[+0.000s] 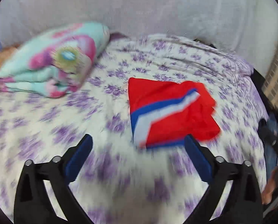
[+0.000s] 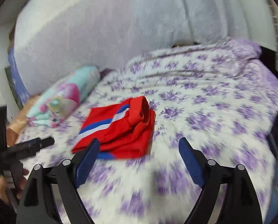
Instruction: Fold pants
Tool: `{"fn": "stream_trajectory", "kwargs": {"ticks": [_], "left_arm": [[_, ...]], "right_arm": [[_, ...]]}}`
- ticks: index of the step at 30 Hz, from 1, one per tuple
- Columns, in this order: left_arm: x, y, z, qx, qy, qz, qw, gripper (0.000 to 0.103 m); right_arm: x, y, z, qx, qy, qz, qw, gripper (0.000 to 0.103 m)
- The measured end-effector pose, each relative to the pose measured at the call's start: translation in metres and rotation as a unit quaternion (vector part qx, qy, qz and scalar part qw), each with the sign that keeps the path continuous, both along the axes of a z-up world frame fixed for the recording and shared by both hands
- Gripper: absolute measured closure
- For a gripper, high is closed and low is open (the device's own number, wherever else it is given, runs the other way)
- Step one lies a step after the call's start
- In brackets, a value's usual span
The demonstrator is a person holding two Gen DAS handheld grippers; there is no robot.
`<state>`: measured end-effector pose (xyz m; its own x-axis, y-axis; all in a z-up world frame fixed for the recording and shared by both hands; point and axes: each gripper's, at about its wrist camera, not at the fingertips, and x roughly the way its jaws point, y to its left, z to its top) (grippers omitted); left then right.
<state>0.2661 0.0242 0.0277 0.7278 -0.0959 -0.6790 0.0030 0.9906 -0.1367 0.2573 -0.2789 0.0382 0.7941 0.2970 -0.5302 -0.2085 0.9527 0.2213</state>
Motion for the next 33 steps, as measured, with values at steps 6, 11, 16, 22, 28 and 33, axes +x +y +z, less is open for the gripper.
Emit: {"fn": "stream_trajectory", "kwargs": {"ticks": [6,11,16,22,28,33], "left_arm": [[-0.128,-0.028,0.019,0.014,-0.033,0.010,0.9993,0.005],[-0.189,-0.044,0.011,0.060,-0.043,0.016,0.9971,0.005],[-0.215,-0.036,0.011,0.061,-0.041,0.041,0.9964,0.005],[-0.237,-0.027,0.012,0.070,-0.033,0.080,0.9938,0.004],[-0.251,-0.030,0.011,0.082,-0.031,0.081,0.9928,0.005],[-0.261,-0.036,0.018,0.090,-0.057,0.078,0.9912,0.005]], "right_arm": [[-0.128,0.002,0.017,-0.066,-0.047,0.034,0.996,0.009],[-0.185,-0.009,0.008,-0.068,-0.038,0.043,0.996,0.006],[-0.213,-0.014,0.007,-0.077,-0.055,0.025,0.995,0.006],[-0.239,-0.014,0.011,-0.083,-0.065,0.033,0.994,0.006],[-0.251,-0.020,0.013,-0.077,-0.069,0.031,0.994,0.006],[-0.259,-0.022,0.014,-0.075,-0.070,0.030,0.994,0.006]]}}
